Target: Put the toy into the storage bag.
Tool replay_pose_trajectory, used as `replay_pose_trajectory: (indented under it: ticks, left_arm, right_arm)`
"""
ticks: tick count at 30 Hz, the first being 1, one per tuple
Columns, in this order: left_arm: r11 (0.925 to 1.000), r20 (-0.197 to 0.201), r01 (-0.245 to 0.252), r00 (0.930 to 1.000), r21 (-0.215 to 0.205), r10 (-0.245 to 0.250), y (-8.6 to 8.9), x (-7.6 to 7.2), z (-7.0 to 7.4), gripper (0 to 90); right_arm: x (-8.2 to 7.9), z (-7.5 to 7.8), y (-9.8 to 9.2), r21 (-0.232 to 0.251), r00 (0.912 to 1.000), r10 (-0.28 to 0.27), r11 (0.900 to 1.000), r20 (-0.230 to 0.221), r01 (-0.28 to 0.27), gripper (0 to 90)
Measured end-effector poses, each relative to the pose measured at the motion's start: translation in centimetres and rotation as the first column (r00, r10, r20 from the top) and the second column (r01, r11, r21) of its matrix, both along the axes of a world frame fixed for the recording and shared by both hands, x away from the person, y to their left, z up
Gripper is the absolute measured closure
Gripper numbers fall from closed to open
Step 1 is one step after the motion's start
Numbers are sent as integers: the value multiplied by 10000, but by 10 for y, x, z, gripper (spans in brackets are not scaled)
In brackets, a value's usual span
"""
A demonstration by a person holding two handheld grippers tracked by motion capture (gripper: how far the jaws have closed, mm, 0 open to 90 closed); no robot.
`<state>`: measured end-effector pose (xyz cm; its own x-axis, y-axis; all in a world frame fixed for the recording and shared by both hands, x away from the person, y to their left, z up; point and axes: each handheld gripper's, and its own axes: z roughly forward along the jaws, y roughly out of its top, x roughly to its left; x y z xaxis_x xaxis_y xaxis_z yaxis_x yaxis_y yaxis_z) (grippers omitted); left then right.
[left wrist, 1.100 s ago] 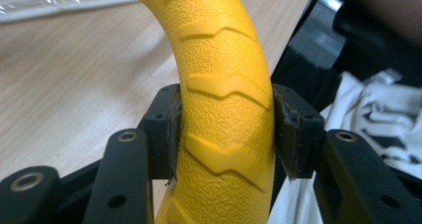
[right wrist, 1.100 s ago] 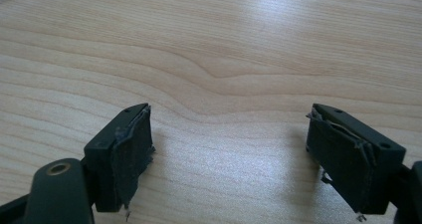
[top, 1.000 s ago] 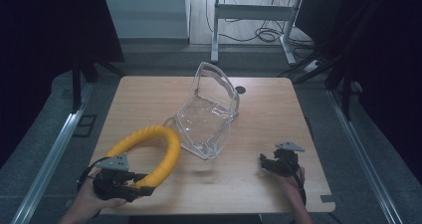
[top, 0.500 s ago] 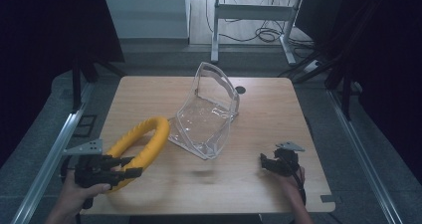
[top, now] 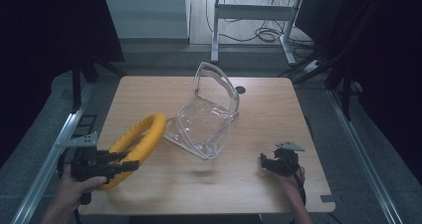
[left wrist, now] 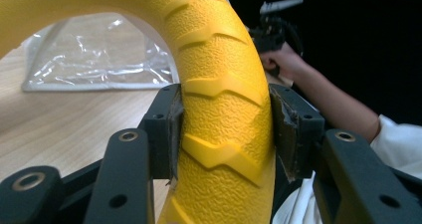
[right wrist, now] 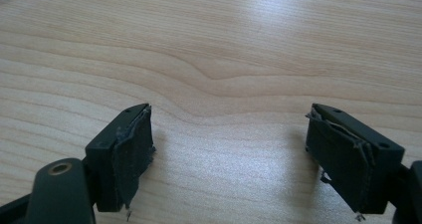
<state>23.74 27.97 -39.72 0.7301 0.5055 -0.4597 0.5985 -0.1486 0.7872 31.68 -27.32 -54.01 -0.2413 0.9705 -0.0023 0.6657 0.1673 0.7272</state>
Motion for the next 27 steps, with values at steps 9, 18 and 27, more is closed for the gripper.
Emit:
replay_pose_trajectory:
  ticks: [9,18,27]
  left_arm:
    - [9744,-250,-1115,9938,-1953,1087,30,10,6,508]
    - [9459,267,-1514,9858,-2868,1659,27,15,18,512]
    - [9424,136,-1685,9836,-2891,1800,23,19,22,512]
  right_arm:
    - [1,0,0,-10,10000,-26,10000,-6,26,186]
    - [1,0,0,-5,10000,-59,10000,-18,59,186]
    - [1,0,0,11,10000,-63,10000,-13,63,188]
